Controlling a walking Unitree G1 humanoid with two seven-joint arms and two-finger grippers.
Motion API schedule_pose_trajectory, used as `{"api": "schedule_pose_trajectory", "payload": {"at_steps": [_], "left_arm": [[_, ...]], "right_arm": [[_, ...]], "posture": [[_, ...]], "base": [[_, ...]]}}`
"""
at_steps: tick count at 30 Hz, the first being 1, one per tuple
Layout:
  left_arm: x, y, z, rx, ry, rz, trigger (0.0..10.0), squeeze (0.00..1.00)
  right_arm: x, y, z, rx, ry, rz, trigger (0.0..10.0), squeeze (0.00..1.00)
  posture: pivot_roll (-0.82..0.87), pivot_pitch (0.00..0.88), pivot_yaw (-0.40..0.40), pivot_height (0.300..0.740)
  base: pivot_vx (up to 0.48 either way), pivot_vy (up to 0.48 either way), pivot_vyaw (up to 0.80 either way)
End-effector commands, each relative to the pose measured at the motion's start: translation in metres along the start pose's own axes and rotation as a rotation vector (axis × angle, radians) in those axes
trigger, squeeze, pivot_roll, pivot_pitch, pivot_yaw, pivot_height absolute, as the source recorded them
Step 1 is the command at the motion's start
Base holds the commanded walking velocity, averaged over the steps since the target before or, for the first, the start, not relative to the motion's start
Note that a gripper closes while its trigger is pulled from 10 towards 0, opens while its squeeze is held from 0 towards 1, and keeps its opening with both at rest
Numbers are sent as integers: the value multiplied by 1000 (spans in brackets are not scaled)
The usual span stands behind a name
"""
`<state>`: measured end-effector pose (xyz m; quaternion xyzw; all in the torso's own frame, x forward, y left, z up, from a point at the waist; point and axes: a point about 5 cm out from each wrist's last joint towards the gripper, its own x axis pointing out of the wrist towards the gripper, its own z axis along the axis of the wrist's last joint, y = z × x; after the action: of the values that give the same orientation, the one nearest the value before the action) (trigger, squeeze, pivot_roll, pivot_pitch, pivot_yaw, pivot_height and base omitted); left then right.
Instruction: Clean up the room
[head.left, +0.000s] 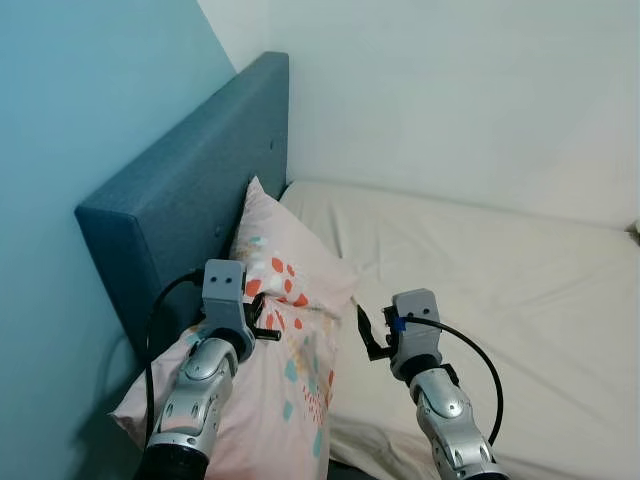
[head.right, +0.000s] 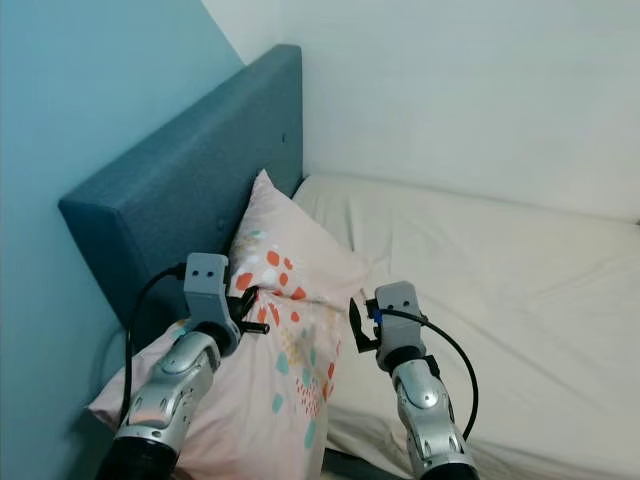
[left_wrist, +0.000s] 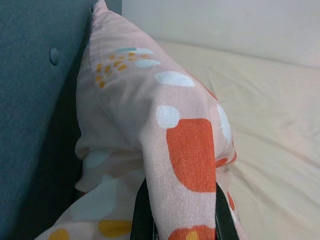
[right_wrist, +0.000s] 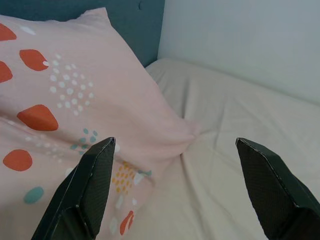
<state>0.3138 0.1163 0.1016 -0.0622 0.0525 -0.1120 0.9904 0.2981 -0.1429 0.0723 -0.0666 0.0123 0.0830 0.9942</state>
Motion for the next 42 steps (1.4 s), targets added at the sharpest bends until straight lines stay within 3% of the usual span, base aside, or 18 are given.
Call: {"api": "schedule_pose_trajectory", "payload": {"at_steps": [1,37,42], "left_arm": [[1,-4,24,3,-126,-23,10000,0],[-2,0,23,-5,-127,-15,10000,0],[-3,-1,23,-12,-128,-21,10000,0]], "right_arm": [[-1,-2,-2,8,9,-14,10000,0],[1,0,-2,6,11,-2,10000,0],[1,1,-2,6,11,1,10000,0]], "posture": [[2,19,-52,740],[9,14,-61,740],[11,11,-61,740]], "base": [[307,0,0],[299,0,0],[0,0,0]]}}
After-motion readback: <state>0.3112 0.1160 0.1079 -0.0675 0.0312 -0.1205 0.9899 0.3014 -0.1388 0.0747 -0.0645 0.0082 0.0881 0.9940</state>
